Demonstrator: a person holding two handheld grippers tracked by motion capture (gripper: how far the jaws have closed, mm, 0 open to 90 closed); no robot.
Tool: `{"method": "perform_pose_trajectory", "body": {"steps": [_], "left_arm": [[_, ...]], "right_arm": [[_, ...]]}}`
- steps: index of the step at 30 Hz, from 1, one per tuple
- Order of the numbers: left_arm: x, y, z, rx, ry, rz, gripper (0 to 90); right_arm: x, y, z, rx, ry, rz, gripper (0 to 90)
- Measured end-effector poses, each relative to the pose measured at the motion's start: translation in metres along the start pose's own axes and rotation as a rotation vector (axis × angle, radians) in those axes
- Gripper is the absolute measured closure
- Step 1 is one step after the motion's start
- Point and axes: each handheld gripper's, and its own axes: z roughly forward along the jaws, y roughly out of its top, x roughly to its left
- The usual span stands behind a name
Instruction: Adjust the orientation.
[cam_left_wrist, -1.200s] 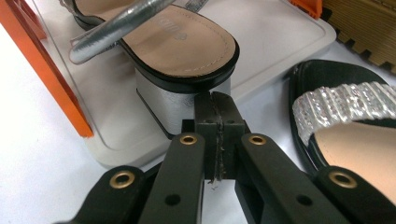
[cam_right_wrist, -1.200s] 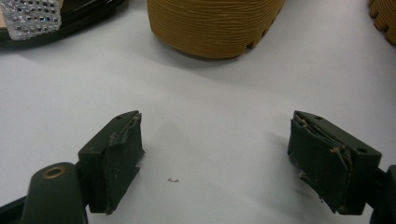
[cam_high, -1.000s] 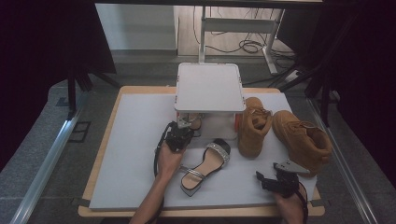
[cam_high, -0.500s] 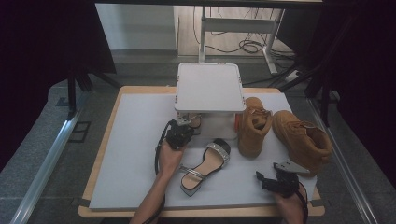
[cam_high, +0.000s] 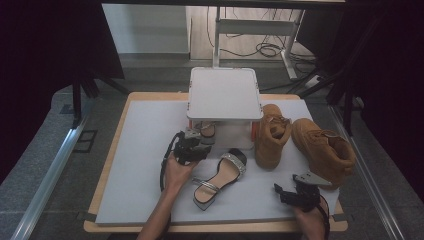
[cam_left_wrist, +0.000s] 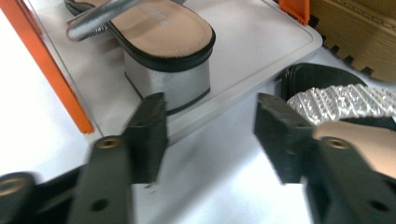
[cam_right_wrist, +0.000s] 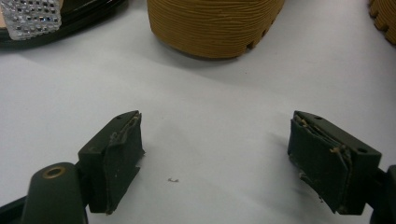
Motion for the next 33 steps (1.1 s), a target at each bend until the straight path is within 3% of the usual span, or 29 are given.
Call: {"method": "perform_pose_trajectory", "body": {"steps": [5,8,10,13,22,27,30,33], "left_arm": [[-0.001,-0.004,-0.005,-0.006,-0.046,0.048,27.4],[-0.001,-0.006,-0.006,0.008,-0.102,0.054,19.2],[-0.001,-0.007,-0.008,0.008,-0.114,0.058,15.9],[0.000,-0.009,-0.011,-0.021,-0.141,0.032,11.6],[0.006,-0.018,-0.031,-0.054,-0.103,-0.009,10.6],[0.011,-0.025,-0.042,-0.035,-0.086,-0.032,12.5],[0.011,-0.029,-0.047,-0.012,-0.066,-0.017,12.6],[0.011,-0.034,-0.054,0.004,-0.070,-0.031,12.7]], "right_arm": [[0.000,0.000,0.000,0.000,-0.001,0.002,18.0],[0.000,0.000,0.000,-0.001,-0.001,0.002,18.0],[0.000,0.000,0.000,-0.001,-0.001,0.002,17.9],[0.000,0.000,0.000,0.000,-0.001,0.001,18.0],[0.000,0.000,0.000,0.000,-0.001,0.001,17.9],[0.000,0.000,0.000,0.000,-0.001,0.001,17.9],[0.000,0.000,0.000,0.000,-0.001,0.001,17.9],[0.000,0.000,0.000,0.000,-0.001,0.001,17.9]]}}
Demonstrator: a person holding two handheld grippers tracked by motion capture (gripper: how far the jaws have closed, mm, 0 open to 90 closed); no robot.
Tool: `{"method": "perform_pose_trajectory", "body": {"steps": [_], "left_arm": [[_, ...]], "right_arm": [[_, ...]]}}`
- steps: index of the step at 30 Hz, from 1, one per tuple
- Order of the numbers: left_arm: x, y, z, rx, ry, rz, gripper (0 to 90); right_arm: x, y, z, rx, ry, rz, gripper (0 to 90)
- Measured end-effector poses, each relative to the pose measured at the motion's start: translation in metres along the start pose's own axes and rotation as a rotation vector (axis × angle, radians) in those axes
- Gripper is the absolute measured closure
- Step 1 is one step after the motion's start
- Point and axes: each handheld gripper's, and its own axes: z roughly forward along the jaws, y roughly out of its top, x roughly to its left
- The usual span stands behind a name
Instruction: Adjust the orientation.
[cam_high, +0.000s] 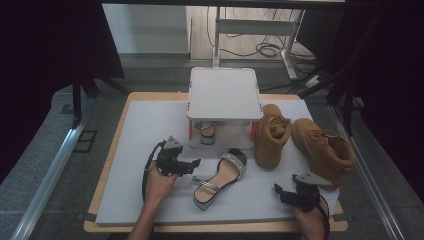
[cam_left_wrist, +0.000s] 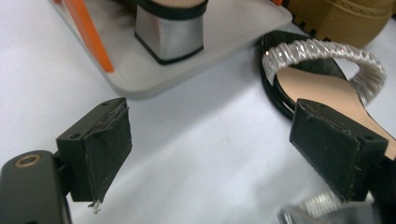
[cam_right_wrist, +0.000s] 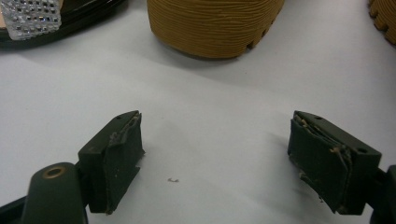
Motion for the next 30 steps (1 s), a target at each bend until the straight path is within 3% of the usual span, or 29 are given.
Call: {"method": "perform_pose_trajectory", "body": {"steps": [13,24,30], "left_arm": [[-0.001,-0.025,-0.026,0.040,0.012,-0.016,13.0],[-0.016,-0.047,-0.044,0.043,0.038,0.031,12.5],[-0.027,-0.058,-0.052,0.036,0.011,0.029,12.6]], "right_arm": [[0.000,0.000,0.000,0.000,0.000,0.001,17.9],[0.000,0.000,0.000,0.000,-0.001,0.000,17.9],[0.000,0.000,0.000,-0.002,-0.002,0.002,17.9]]}}
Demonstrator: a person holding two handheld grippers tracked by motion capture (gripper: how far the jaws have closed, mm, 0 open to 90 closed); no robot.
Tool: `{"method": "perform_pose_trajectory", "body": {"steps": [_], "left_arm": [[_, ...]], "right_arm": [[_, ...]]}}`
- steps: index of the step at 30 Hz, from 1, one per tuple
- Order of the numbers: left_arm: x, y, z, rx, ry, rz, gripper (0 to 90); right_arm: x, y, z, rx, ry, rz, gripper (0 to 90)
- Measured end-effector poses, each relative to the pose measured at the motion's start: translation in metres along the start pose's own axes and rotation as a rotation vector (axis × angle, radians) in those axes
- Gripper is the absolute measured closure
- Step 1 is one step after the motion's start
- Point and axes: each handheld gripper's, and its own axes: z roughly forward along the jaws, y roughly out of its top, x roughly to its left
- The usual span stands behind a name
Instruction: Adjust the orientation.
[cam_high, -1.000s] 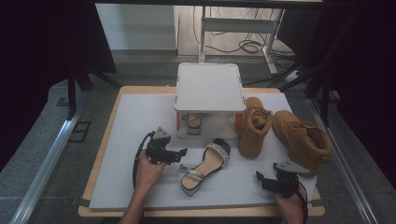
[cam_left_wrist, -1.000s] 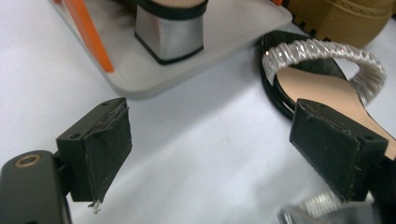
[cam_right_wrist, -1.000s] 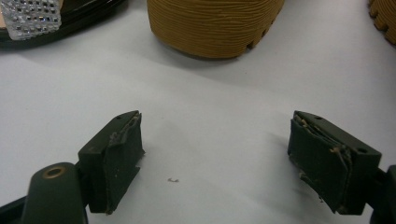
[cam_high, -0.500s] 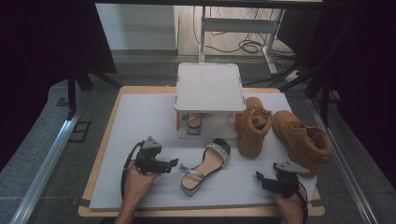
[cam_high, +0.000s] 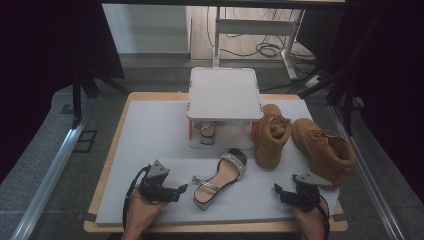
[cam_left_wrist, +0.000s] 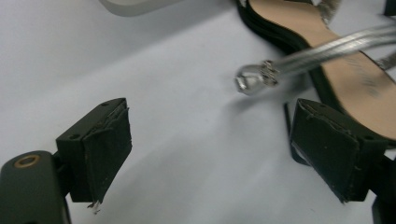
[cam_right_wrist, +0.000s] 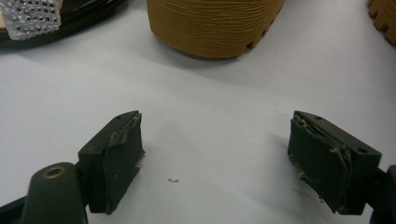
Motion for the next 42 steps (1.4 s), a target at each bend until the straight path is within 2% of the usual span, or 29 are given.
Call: {"method": "perform_pose_trajectory", "body": {"steps": [12,15,22,26,36,42], "left_arm": [[-0.020,-0.011,-0.008,-0.024,-0.069,0.015,12.7],[-0.024,-0.013,-0.007,-0.018,-0.079,0.023,12.5],[-0.036,-0.019,0.002,0.011,-0.106,0.049,11.9],[-0.044,-0.017,0.007,0.025,-0.100,0.070,12.8],[-0.057,-0.013,0.025,0.032,-0.132,0.089,18.6],[-0.064,-0.007,0.034,0.047,-0.130,0.112,22.1]], "right_arm": [[0.000,0.000,0.000,0.002,0.000,-0.001,17.9],[0.000,0.000,0.000,0.000,-0.001,0.000,17.9],[0.000,0.000,0.000,0.001,-0.001,-0.001,17.9],[0.000,0.000,0.000,0.002,0.000,-0.001,17.9],[0.000,0.000,0.000,0.002,0.000,-0.001,18.0],[0.000,0.000,0.000,0.000,-0.001,0.000,17.9]]}}
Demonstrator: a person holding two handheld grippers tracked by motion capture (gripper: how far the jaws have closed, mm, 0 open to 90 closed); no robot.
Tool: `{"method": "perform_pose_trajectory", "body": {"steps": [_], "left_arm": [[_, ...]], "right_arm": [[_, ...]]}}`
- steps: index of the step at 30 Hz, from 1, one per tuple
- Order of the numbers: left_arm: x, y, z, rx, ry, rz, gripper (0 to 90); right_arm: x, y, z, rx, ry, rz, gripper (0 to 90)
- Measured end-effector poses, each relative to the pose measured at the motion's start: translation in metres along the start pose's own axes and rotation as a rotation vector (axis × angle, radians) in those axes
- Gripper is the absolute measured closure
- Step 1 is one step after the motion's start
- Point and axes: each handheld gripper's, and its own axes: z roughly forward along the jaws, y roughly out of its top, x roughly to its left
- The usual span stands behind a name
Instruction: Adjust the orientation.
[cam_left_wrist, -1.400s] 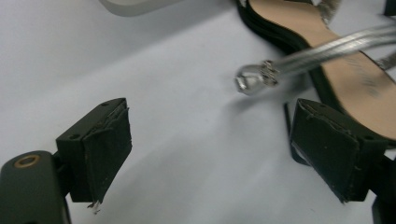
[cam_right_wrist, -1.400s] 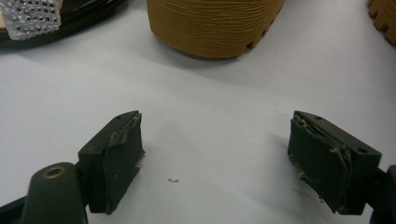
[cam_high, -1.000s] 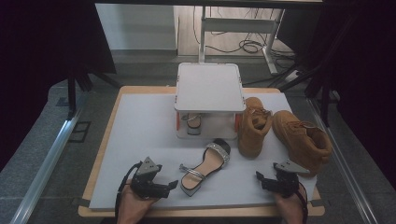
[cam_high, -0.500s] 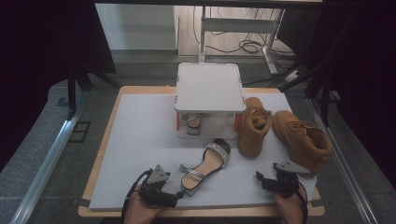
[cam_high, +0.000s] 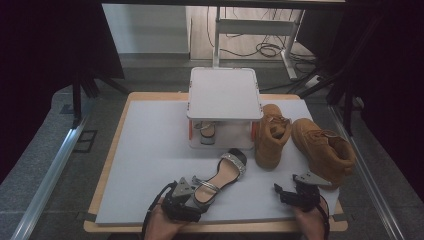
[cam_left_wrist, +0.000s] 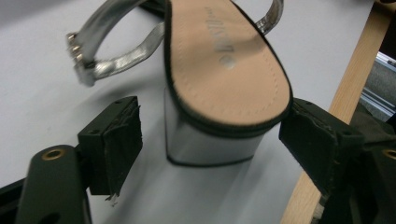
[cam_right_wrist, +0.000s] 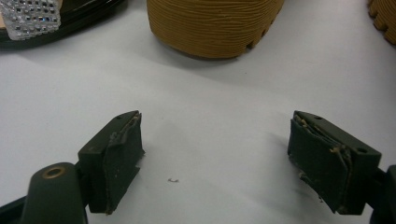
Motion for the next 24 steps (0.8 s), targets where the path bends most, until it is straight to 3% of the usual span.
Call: {"method": "perform_pose_trajectory", "body": {"steps": [11,24], "left_arm": [[-0.005,0.009,0.016,0.040,0.020,0.012,28.1],[-0.006,0.023,0.031,0.044,0.036,-0.003,29.3]], "right_arm": [[0.000,0.000,0.000,0.000,0.001,0.000,17.9],[0.000,0.000,0.000,0.001,0.001,-0.001,18.0]]}}
